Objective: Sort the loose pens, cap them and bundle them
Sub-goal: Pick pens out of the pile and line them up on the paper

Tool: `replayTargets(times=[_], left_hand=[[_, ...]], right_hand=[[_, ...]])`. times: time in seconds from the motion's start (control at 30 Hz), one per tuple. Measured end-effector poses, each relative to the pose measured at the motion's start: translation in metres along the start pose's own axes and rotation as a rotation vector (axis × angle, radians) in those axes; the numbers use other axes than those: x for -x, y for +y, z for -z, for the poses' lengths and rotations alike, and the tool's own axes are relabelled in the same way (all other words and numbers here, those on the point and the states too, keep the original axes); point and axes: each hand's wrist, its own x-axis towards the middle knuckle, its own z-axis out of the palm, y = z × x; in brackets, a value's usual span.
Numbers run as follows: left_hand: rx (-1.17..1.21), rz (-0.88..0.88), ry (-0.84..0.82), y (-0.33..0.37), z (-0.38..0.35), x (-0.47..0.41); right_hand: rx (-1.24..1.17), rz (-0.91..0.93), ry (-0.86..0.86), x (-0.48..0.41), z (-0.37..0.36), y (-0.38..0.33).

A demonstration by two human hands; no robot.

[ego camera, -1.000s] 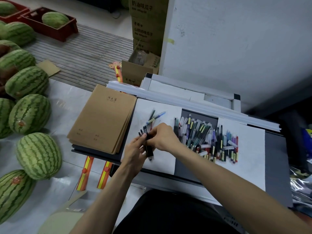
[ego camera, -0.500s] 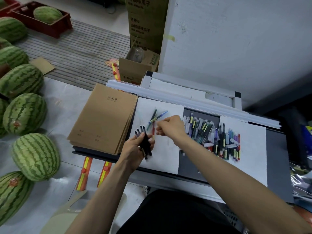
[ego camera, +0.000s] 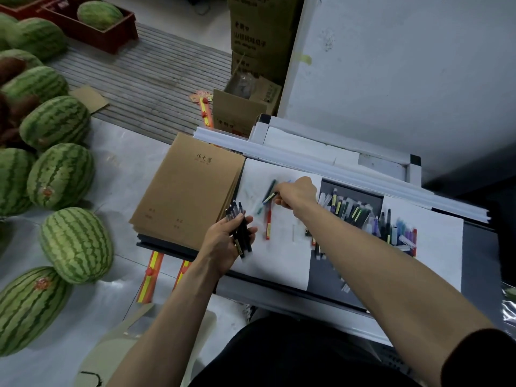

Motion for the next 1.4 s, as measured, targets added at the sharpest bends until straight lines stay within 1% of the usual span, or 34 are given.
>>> replayTargets(times=[0.1, 0.17, 0.2, 0.27, 0.33, 0.4, 0.5, 0.67, 0.93, 1.03, 1.23, 1.4], left_hand=[[-0.016, 0.004, 0.01, 0.002, 0.0, -0.003], [-0.026, 0.011, 0.01, 0.003, -0.001, -0.005], [-0.031, 0.016, 0.005, 0.003, -0.001, -0.006], [-0.035, 0.022, -0.015, 0.003, -0.002, -0.007], [-0.056, 0.024, -0.035, 0.002, -0.002, -0.008], [-0.106, 0.021, -0.049, -0.001, -0.001, -0.009], [-0.121, 0.028, -0.072, -0.005, 0.002, -0.008], [-0.117, 0.012, -0.092, -0.008, 0.004, -0.007], [-0.025, 0.066, -0.144, -0.012, 0.012, -0.007], [0.021, 0.088, -0.132, -0.016, 0.015, -0.008], [-0.003, 0.089, -0.055, -0.019, 0.013, -0.006], [-0.066, 0.044, 0.012, -0.016, 0.012, -0.009]], right_hand=[[-0.028, 0.009, 0.009, 0.004, 0.004, -0.001], [0.031, 0.074, -0.029, 0.01, 0.009, 0.001], [0.086, 0.118, -0.078, 0.017, 0.011, 0.004], [0.179, 0.193, -0.234, 0.033, 0.013, 0.013], [0.229, 0.249, -0.375, 0.048, 0.011, 0.024], [0.243, 0.28, -0.406, 0.058, 0.007, 0.033], [0.216, 0.307, -0.388, 0.067, 0.0, 0.042], [0.193, 0.379, -0.292, 0.079, -0.014, 0.053], [0.199, 0.446, -0.268, 0.08, 0.0, 0.056], [0.275, 0.427, -0.175, 0.068, 0.012, 0.062], [0.591, 0.406, -0.065, 0.052, 0.0, 0.067], [0.636, 0.431, -0.039, 0.054, -0.014, 0.065]])
